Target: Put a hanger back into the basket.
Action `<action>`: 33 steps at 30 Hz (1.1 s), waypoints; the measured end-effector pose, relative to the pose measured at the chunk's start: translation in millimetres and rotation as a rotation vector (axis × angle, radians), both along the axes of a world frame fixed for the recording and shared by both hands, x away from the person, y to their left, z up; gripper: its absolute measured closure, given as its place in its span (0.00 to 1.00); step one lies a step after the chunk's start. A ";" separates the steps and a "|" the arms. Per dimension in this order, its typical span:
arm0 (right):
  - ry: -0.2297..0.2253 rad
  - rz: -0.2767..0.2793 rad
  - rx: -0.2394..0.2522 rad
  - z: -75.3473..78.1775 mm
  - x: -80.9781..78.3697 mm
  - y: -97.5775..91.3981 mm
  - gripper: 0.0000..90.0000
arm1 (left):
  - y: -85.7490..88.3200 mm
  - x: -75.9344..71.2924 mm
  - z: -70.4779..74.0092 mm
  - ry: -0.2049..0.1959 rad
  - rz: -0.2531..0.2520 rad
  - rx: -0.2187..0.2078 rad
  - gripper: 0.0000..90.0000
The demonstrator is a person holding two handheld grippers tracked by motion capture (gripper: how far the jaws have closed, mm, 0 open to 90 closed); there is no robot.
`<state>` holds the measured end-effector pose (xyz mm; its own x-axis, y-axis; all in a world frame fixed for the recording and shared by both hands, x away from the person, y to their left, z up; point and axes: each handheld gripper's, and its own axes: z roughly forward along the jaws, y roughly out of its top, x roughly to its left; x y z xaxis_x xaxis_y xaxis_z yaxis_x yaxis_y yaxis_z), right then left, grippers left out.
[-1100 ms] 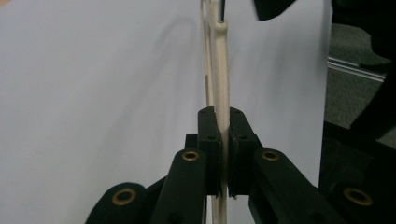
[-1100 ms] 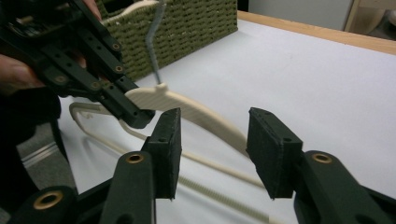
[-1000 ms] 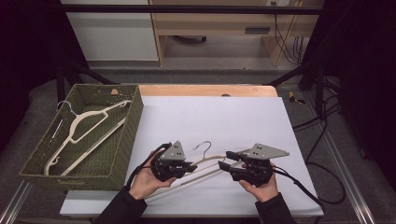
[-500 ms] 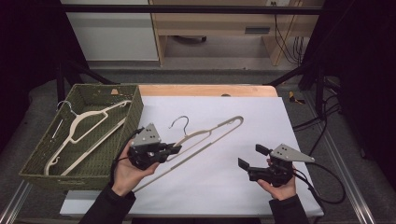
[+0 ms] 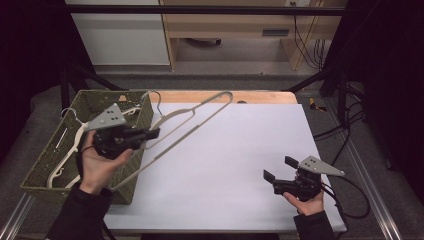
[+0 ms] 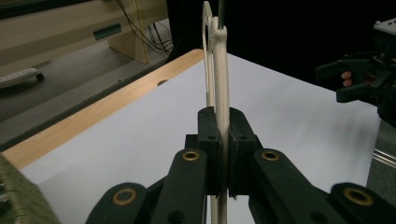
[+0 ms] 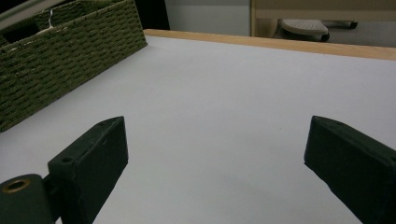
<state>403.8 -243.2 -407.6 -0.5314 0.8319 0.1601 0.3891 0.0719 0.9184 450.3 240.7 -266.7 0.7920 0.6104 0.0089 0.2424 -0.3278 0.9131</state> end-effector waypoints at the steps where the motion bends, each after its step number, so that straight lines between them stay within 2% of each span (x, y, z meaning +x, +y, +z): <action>1: 0.002 -0.001 -0.004 0.0 -0.2 -0.3 0.07 | 7.3 2.1 2.7 -0.002 0.011 -0.005 0.96; 6: 0.005 -0.003 -0.005 -0.7 0.3 0.1 0.07 | 45.5 12.7 11.0 -0.008 0.076 -0.021 0.96; 11: 0.008 0.000 -0.005 -1.2 0.7 0.3 0.07 | 77.6 22.5 9.9 -0.010 0.120 -0.020 0.96; 15: 0.007 0.000 -0.004 -1.4 1.0 0.6 0.06 | 95.2 29.5 6.3 -0.009 0.144 0.009 0.96; 19: 0.004 -0.001 -0.005 -1.7 1.0 0.8 0.06 | 114.6 37.4 -0.1 0.013 0.165 0.016 0.96; 22: 0.004 0.000 -0.003 -1.6 0.9 0.6 0.06 | 125.3 40.4 -4.1 0.011 0.175 0.032 0.96; 25: 0.004 0.000 -0.005 -2.0 1.1 1.0 0.06 | 137.8 43.5 -10.6 0.024 0.193 0.034 0.96; 29: 0.006 0.004 -0.009 -2.2 1.2 1.2 0.06 | 152.9 46.9 -19.3 0.036 0.214 0.059 0.96; 33: 0.003 0.001 -0.004 -1.5 0.7 0.6 0.06 | 166.7 48.5 -26.8 0.041 0.238 0.055 0.96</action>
<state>404.4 -242.7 -409.1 -0.5316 0.8321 0.1584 0.3916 0.0756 0.9170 498.8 407.5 -293.5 0.6264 0.7793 0.0182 0.3551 -0.3061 0.8833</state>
